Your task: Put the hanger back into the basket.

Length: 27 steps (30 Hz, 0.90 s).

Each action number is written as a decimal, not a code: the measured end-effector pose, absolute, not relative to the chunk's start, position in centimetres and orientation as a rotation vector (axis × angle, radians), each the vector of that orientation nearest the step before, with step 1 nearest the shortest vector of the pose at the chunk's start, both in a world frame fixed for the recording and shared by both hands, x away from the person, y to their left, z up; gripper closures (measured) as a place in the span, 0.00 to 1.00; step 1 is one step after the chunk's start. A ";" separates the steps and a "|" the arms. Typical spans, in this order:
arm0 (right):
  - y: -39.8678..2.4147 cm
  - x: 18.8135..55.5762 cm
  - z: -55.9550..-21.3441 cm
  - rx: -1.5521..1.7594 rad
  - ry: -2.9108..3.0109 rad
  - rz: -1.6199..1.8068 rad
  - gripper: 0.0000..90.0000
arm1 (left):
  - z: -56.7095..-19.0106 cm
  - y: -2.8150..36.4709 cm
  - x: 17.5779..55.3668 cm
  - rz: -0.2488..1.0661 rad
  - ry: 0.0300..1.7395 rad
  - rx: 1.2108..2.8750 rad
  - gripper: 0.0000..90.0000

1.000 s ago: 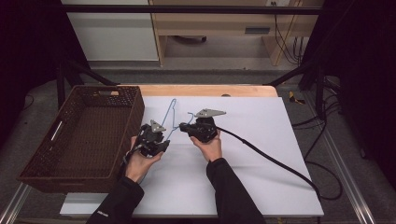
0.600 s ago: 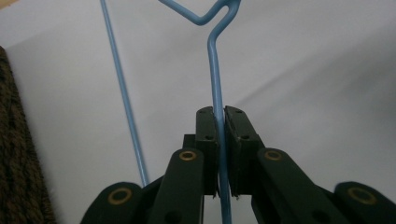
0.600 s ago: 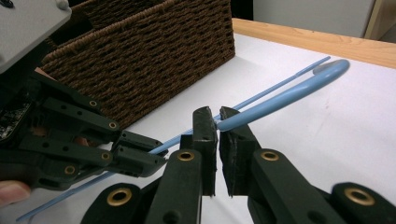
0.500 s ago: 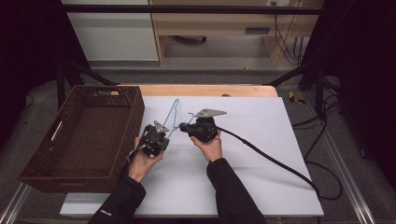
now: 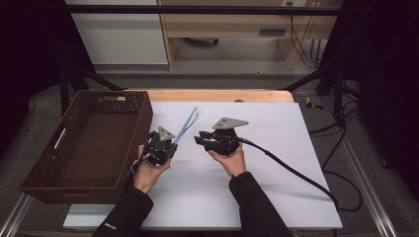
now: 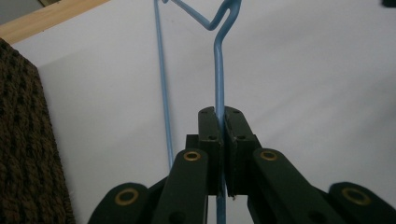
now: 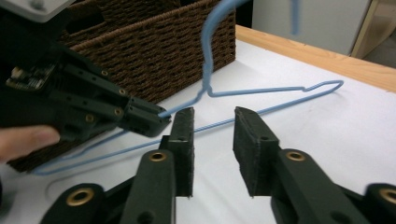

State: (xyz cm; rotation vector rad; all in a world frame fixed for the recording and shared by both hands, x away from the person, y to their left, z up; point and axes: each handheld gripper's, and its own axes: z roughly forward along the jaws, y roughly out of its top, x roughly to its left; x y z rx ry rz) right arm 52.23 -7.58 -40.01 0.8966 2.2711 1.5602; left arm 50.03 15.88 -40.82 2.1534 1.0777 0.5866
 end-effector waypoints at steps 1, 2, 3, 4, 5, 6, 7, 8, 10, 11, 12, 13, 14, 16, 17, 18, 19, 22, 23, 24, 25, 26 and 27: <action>-8.6 51.6 -39.5 0.886 2.265 1.550 0.70 | -40.6 15.9 49.9 0.583 1.071 2.150 0.97; -9.1 51.3 -39.3 0.887 2.262 1.545 0.68 | -40.2 16.0 49.7 0.575 1.061 2.139 0.97; -9.6 51.0 -39.1 0.880 2.258 1.537 0.64 | -40.0 16.0 49.5 0.569 1.054 2.136 0.97; -10.1 50.6 -38.9 0.880 2.248 1.526 0.61 | -39.8 16.0 49.4 0.558 1.048 2.127 0.97; -10.7 50.3 -38.8 0.878 2.241 1.519 0.58 | -39.5 16.0 49.3 0.550 1.040 2.125 0.97; -11.3 50.0 -38.7 0.880 2.234 1.518 0.55 | -39.3 16.1 49.1 0.543 1.031 2.126 0.97; -11.8 49.8 -38.6 0.882 2.224 1.510 0.51 | -39.0 16.1 49.0 0.534 1.022 2.121 0.97; -12.4 49.5 -38.6 0.882 2.217 1.502 0.47 | -38.8 16.1 48.8 0.526 1.014 2.110 0.97; -13.0 49.2 -38.6 0.882 2.212 1.495 0.45 | -38.6 16.1 48.7 0.516 1.003 2.106 0.97; -14.1 48.7 -38.6 0.900 2.201 1.491 0.36 | -38.1 16.1 48.3 0.505 0.981 2.101 0.97; -14.7 48.4 -38.6 0.913 2.195 1.489 0.33 | -37.9 16.1 48.2 0.499 0.970 2.098 0.97; -15.3 48.2 -38.6 0.923 2.190 1.488 0.29 | -37.6 16.0 48.0 0.495 0.956 2.101 0.97; -15.8 48.0 -38.6 0.934 2.185 1.484 0.26 | -37.4 15.9 47.8 0.493 0.943 2.103 0.97; -16.7 47.5 -38.7 0.950 2.185 1.467 0.21 | -37.1 15.9 47.6 0.488 0.932 2.107 0.97; -17.1 47.2 -38.7 0.949 2.189 1.445 0.19 | -36.8 15.9 47.4 0.483 0.918 2.108 0.97; -17.5 47.0 -38.8 0.949 2.195 1.432 0.18 | -36.3 16.0 47.0 0.459 0.895 2.103 0.97; -17.9 46.6 -38.8 0.949 2.196 1.426 0.17 | -36.0 16.1 46.8 0.448 0.881 2.099 0.97; -19.1 45.7 -38.9 0.957 2.187 1.413 0.16 | -35.2 16.3 46.2 0.422 0.841 2.096 0.97; -19.5 45.4 -39.0 0.963 2.183 1.412 0.15 | -34.9 16.3 46.0 0.419 0.832 2.101 0.97; -19.5 45.4 -39.0 0.963 2.183 1.412 0.15 | -34.9 16.3 46.0 0.419 0.832 2.101 0.97; -19.9 45.1 -39.0 0.964 2.179 1.406 0.14 | -34.6 16.4 45.9 0.418 0.822 2.108 0.97; -20.6 44.6 -39.1 0.977 2.173 1.398 0.14 | -34.1 16.4 45.6 0.415 0.805 2.120 0.97; -21.0 44.4 -39.2 0.985 2.171 1.398 0.13 | -33.8 16.4 45.5 0.414 0.795 2.126 0.97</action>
